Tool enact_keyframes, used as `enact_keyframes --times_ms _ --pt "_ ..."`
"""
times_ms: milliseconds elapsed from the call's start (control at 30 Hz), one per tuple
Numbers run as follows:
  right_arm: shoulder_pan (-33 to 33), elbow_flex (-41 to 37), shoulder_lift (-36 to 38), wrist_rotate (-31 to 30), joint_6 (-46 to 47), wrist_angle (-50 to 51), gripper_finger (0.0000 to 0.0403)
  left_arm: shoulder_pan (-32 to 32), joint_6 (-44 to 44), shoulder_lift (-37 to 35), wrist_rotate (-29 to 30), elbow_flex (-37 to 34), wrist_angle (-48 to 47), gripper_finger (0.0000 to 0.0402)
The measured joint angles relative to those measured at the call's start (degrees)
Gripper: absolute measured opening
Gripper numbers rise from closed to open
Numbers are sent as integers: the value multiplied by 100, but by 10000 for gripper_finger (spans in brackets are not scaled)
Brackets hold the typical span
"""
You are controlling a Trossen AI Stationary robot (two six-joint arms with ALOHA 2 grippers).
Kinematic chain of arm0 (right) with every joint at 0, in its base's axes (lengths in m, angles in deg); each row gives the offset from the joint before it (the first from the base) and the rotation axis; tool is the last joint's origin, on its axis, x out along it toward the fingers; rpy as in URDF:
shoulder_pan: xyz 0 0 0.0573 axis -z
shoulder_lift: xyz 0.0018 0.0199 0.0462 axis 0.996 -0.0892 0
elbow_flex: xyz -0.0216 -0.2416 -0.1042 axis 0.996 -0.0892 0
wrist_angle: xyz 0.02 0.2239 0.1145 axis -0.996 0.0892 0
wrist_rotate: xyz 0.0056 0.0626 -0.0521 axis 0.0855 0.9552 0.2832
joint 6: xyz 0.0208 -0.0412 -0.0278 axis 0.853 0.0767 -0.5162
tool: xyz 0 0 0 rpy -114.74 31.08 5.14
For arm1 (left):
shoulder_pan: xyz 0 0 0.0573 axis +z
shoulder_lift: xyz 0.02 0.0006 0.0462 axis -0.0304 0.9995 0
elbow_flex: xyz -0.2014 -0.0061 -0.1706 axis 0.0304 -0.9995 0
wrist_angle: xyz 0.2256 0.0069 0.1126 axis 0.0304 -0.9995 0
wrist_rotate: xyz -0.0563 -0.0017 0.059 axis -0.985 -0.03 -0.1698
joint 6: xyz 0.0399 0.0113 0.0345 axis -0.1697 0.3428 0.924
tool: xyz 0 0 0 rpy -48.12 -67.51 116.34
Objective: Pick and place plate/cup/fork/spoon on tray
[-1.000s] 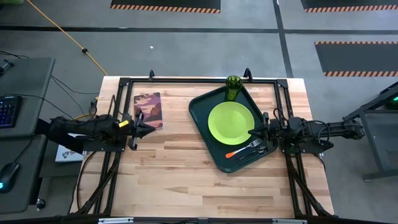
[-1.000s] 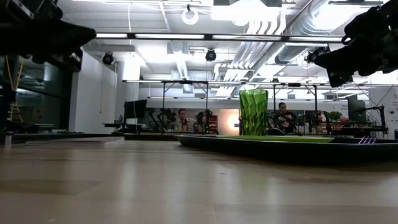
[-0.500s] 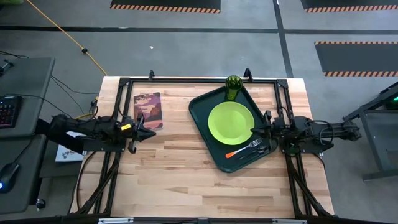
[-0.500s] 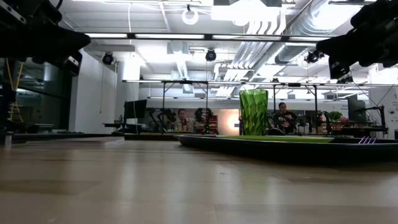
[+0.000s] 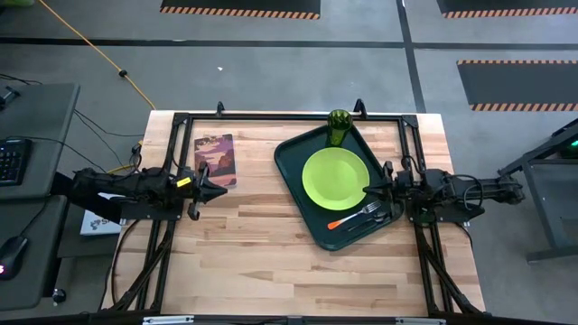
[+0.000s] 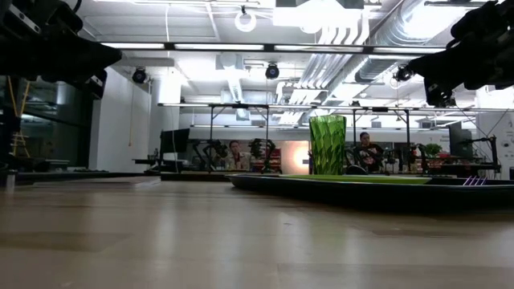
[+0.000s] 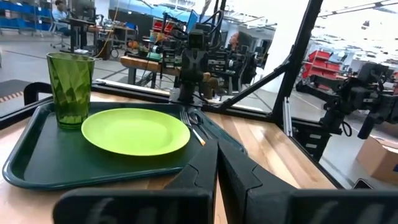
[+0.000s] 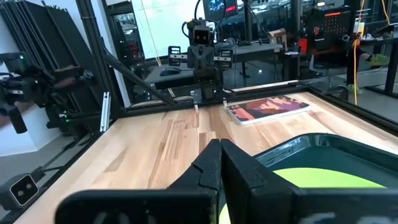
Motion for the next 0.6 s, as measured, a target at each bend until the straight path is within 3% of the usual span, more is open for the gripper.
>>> enact_keyframes --times_ms 600 --pt "0 -2 2 -1 -19 -3 0 -2 0 48 0 0 -13 3"
